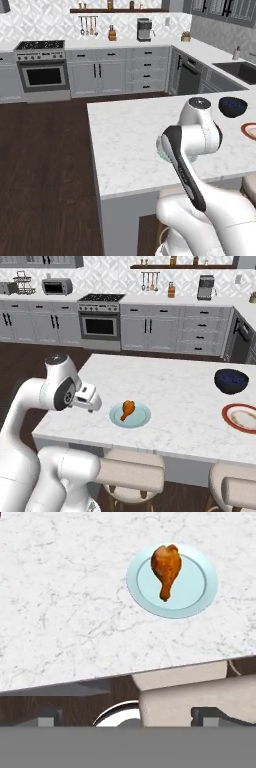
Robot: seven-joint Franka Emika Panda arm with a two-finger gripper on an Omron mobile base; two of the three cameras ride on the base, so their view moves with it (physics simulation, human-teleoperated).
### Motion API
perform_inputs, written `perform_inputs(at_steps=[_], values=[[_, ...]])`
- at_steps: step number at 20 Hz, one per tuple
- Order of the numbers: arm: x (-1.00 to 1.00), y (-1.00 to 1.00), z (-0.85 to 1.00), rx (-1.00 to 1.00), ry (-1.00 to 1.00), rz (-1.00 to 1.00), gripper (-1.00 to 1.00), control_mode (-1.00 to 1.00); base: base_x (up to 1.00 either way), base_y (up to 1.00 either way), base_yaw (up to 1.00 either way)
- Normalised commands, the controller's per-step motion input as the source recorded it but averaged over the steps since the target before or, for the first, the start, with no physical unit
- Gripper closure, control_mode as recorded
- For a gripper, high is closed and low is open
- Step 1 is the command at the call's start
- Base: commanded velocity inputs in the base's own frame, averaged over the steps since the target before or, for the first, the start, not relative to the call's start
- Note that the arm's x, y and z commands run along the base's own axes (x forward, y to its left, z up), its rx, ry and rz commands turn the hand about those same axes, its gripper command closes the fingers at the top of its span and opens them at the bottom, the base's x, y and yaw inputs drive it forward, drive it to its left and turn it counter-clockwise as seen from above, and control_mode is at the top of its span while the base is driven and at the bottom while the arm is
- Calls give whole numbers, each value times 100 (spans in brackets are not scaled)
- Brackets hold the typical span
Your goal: Pick the chicken drumstick and broccoli from their plates and place them in the bowl. Then put the bowl in the fridge.
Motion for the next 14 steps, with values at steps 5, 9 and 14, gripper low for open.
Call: perform_inputs(at_steps=[5,9,14], values=[[86,-74,-26,0,1,0,-100,-100,0,0,0],[100,-85,-45,2,20,0,-100,-100,0,0,0],[100,-72,-54,4,8,-2,-100,-100,0,0,0]])
